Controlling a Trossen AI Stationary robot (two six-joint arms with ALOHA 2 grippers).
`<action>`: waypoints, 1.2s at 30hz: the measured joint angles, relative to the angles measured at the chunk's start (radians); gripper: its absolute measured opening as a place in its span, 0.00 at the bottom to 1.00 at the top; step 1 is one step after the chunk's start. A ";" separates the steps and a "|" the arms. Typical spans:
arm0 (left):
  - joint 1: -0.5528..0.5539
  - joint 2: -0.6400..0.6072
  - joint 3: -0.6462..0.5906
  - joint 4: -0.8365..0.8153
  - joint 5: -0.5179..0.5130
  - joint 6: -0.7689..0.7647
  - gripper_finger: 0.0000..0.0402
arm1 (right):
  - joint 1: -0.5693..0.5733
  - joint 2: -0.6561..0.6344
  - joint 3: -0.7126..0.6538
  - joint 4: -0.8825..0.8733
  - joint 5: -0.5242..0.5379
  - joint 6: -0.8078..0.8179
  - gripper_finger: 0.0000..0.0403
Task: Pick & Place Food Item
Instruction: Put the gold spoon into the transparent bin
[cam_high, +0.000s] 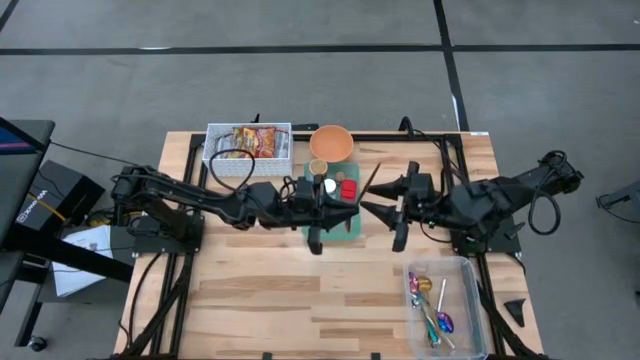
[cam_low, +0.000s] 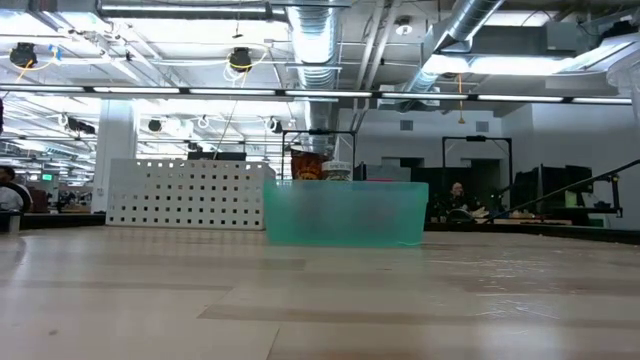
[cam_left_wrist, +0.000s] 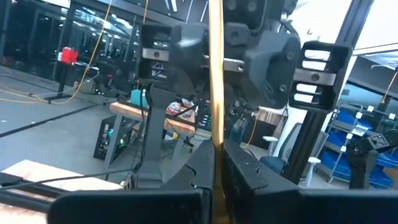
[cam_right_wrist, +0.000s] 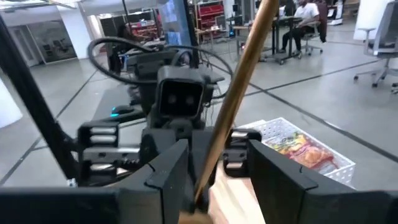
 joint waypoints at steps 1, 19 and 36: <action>0.000 0.001 0.000 0.000 0.000 0.000 0.01 | -0.006 0.002 0.000 0.005 -0.002 -0.004 0.40; 0.001 0.001 0.000 -0.002 0.000 0.009 0.01 | -0.019 0.003 0.000 0.021 -0.037 -0.031 0.05; 0.004 0.000 0.002 -0.094 -0.001 0.009 0.22 | -0.020 0.005 -0.002 0.004 -0.041 -0.058 0.01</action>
